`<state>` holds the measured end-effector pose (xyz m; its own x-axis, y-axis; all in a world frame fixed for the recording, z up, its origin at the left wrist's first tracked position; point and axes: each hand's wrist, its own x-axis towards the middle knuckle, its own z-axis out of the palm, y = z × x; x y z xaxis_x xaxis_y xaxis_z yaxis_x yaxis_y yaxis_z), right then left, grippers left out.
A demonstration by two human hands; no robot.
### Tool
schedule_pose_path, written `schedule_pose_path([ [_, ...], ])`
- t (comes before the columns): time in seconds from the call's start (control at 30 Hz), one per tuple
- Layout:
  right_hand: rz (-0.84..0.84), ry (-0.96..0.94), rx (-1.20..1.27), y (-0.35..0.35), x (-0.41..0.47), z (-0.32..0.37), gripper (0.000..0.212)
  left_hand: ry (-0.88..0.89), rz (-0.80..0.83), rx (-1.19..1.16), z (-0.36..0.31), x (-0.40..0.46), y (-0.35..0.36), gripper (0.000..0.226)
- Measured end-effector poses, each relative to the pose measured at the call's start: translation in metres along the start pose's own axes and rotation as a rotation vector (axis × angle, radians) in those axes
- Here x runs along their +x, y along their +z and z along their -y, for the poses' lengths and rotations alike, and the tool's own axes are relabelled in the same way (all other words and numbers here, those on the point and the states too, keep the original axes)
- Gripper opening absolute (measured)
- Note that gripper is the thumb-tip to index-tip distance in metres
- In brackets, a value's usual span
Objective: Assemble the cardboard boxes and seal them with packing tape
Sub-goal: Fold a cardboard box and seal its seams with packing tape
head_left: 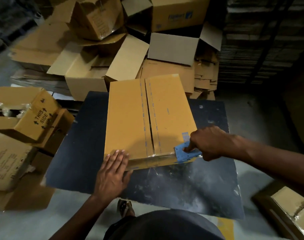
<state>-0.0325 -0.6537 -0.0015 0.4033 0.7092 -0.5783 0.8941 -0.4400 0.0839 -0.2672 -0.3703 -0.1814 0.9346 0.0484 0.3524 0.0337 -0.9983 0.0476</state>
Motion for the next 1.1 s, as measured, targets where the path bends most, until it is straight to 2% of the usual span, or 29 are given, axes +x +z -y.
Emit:
schedule_pose_path([
  [0.07,-0.030,0.003,0.051,0.005,-0.002,-0.003,0.068,0.041,0.026,0.008,-0.034,0.016,-0.004,0.065],
  [0.17,-0.065,-0.004,0.097,0.012,-0.004,-0.006,0.067,0.198,0.043,-0.026,-0.087,0.056,0.016,0.066],
  [0.23,-0.081,-0.009,0.120,0.016,-0.006,-0.008,0.066,0.214,0.093,-0.023,-0.108,0.077,0.031,0.068],
  [0.33,-0.084,-0.007,0.134,0.019,-0.008,-0.013,0.066,0.295,0.063,0.012,-0.108,0.083,0.045,0.056],
  [0.43,-0.089,-0.013,0.118,0.022,-0.009,-0.012,0.065,0.359,0.000,0.028,-0.096,0.080,0.045,0.059],
  [0.7,0.044,0.107,0.070,0.036,-0.047,-0.077,0.055,0.317,0.004,-0.075,-0.097,0.077,0.044,0.066],
  [1.0,0.124,0.185,0.144,0.065,-0.072,-0.124,0.059,0.273,0.041,-0.057,-0.099,0.076,0.045,0.080],
  [1.1,0.122,0.191,0.132,0.074,-0.069,-0.125,0.058,0.299,0.038,-0.057,-0.097,0.076,0.044,0.069],
])
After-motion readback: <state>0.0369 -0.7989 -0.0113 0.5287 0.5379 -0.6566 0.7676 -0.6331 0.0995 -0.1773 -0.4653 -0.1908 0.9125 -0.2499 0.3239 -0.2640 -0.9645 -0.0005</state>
